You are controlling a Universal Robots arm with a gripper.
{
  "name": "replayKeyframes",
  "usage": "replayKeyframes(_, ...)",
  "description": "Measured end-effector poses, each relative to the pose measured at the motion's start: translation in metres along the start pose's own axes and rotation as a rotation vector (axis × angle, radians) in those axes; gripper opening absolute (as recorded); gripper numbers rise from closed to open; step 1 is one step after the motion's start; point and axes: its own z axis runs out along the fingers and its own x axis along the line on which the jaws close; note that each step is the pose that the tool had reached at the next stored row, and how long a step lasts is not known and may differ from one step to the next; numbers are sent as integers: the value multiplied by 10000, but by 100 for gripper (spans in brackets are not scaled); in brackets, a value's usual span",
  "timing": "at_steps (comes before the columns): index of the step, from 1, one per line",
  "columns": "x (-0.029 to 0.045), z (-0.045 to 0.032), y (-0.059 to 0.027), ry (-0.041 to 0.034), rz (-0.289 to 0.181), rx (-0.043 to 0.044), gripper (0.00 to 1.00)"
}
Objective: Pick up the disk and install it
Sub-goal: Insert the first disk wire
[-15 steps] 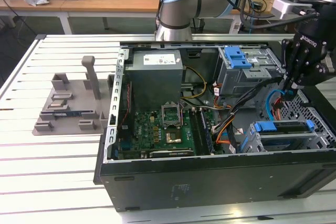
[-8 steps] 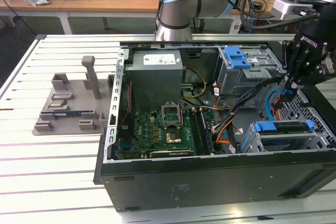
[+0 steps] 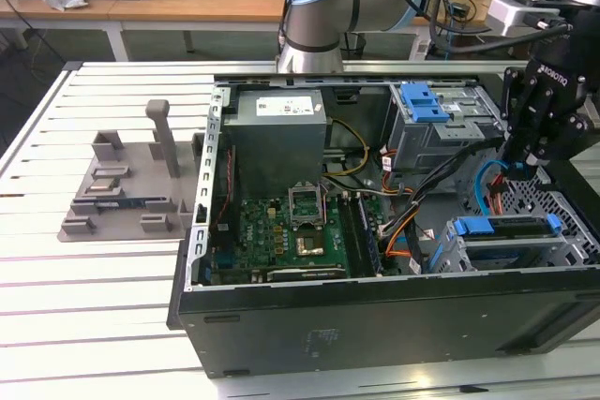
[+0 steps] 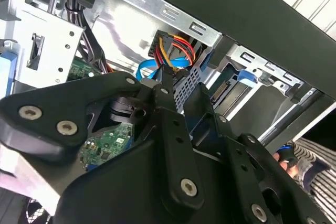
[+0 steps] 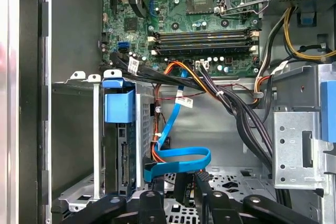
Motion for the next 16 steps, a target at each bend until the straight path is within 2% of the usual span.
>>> replayKeyframes(2, -2, 16, 0, 36, 3, -2, 36)
replayKeyframes(3, -9, 33, -7, 130, 4, -3, 36)
replayKeyframes(5, -19, 54, -15, 231, 7, -11, 36)
replayKeyframes(6, -23, 68, -22, 308, 9, -16, 36)
replayKeyframes(10, -23, 68, -23, 318, 10, -16, 35)
replayKeyframes(12, -23, 69, -24, 318, 9, -16, 22)
replayKeyframes(16, -23, 69, -24, 318, 9, -16, 20)
